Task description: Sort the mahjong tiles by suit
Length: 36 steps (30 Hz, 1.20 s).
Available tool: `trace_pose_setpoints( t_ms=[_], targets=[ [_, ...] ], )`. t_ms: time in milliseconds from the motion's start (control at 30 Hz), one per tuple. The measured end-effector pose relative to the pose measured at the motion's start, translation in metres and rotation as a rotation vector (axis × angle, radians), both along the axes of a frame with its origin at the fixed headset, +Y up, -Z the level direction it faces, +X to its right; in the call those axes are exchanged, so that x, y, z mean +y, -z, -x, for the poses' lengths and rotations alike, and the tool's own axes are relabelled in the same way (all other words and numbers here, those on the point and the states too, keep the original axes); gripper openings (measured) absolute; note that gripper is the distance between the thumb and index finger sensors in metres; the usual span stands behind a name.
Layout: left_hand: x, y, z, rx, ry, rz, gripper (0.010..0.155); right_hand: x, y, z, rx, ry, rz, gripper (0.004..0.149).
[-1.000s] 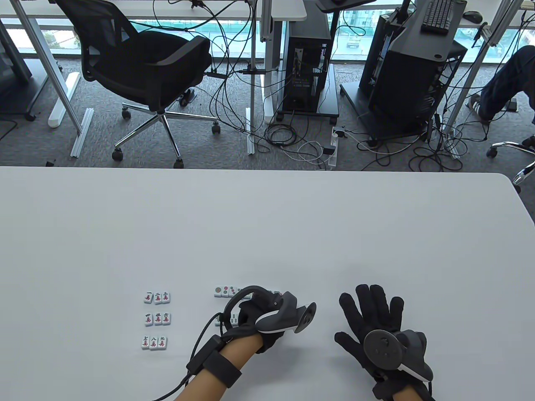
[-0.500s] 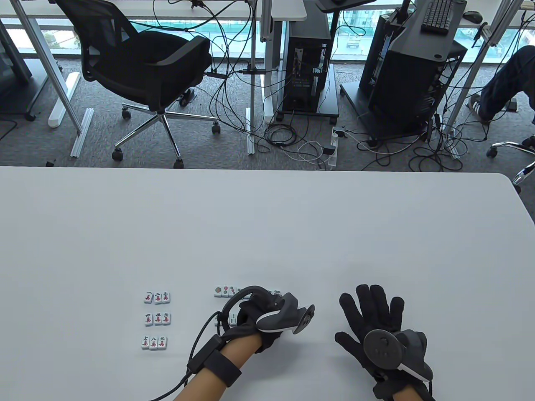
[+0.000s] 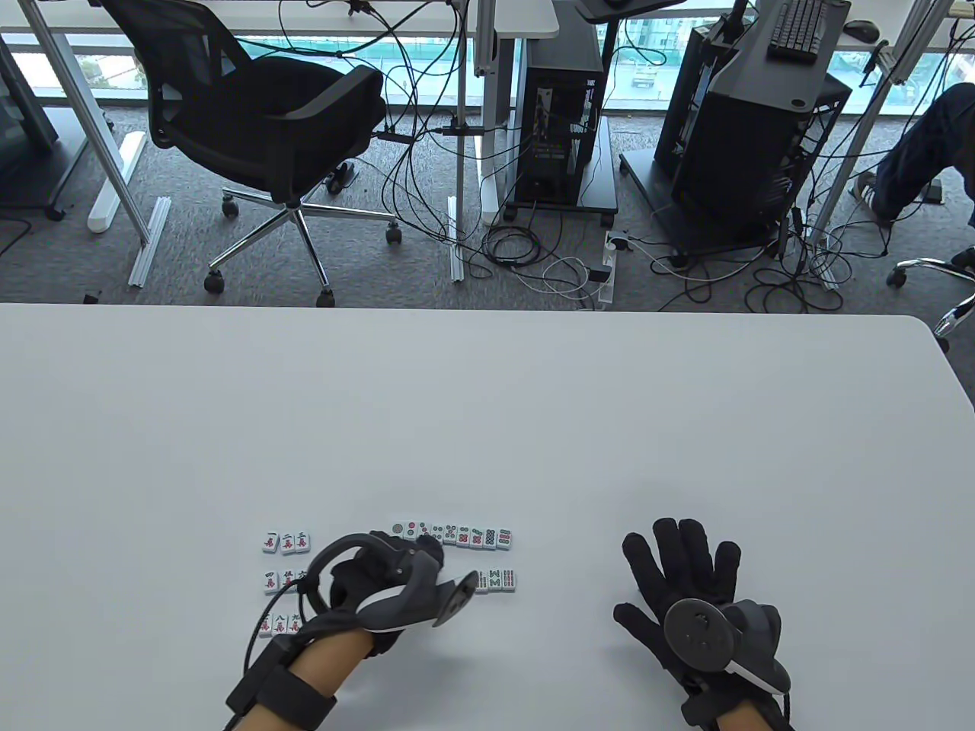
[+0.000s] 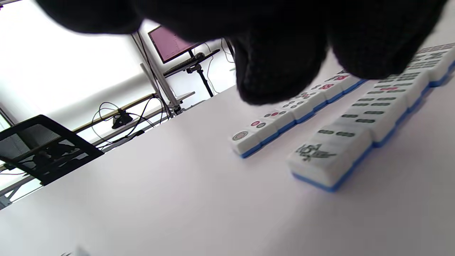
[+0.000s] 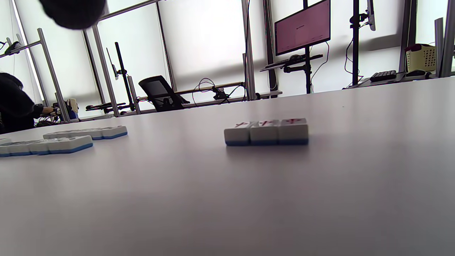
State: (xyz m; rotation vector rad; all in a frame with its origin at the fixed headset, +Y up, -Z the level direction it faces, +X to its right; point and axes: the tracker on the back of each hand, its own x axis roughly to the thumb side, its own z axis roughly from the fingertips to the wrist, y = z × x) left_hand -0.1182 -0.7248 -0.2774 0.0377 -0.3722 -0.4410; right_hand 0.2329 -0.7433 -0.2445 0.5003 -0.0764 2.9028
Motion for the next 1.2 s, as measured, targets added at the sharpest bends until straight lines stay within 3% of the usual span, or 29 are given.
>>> trace_pose_setpoints(
  t_ms=[200,400,500,833,1033,1200],
  targets=[
    [0.005,0.008,0.083,0.211,-0.017,-0.019,0.061,0.0,0.001,-0.001,-0.005,0.008,0.002,0.077],
    [0.004,0.026,0.143,0.383,-0.067,-0.025,0.055,-0.001,0.002,-0.002,-0.009,0.0,0.009,0.077],
    [-0.005,0.036,0.162,0.458,-0.085,0.06,0.053,-0.002,0.003,-0.004,-0.018,-0.001,0.011,0.077],
    [-0.034,0.051,0.159,0.473,-0.033,0.214,0.06,-0.002,0.004,-0.005,-0.02,-0.003,0.017,0.077],
    [-0.042,0.051,0.151,0.45,-0.024,0.181,0.058,-0.002,0.003,-0.005,-0.02,0.005,0.012,0.077],
    [-0.031,0.047,0.157,0.492,-0.008,0.126,0.059,-0.002,0.003,-0.004,-0.015,0.003,0.006,0.077]
  ],
)
